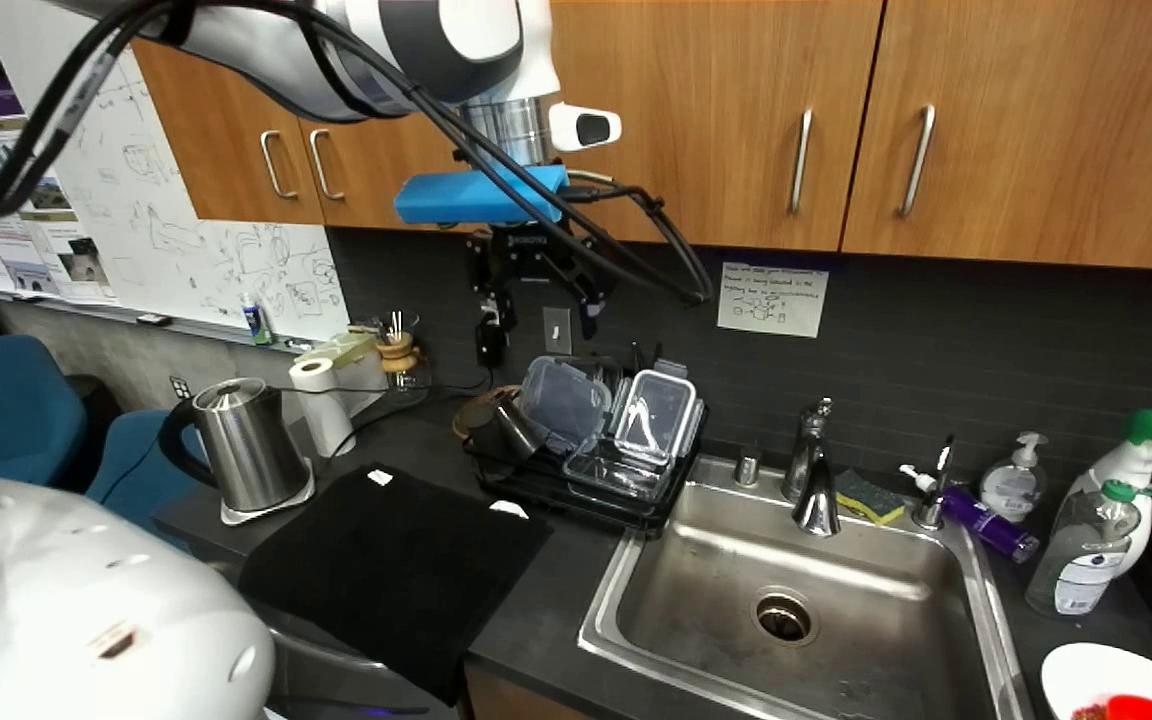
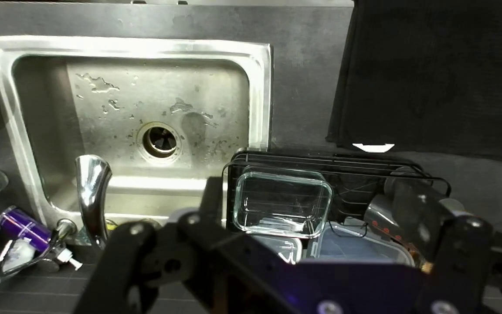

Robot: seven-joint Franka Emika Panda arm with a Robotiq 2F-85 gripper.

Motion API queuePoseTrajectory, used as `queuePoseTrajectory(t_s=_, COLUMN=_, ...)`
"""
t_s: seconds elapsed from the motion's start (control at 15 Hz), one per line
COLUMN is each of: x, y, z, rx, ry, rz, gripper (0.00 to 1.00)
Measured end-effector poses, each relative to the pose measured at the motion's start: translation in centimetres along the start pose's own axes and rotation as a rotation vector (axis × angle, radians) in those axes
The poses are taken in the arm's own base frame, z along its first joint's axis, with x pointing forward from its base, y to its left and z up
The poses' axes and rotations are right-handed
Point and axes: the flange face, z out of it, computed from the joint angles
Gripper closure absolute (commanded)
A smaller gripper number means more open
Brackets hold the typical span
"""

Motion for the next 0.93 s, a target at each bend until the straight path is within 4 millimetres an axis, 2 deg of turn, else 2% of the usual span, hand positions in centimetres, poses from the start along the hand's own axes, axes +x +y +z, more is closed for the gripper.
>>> queuePoseTrajectory(t_s=0.33, x=-0.1, y=-0.7, z=1.9, rx=-0.004, ry=0.024, rz=-0.014, gripper=0.00)
queuePoseTrajectory(t_s=0.93, x=-0.7, y=-1.2, z=7.0, rx=0.010, ry=0.016, rz=-0.034, gripper=0.00)
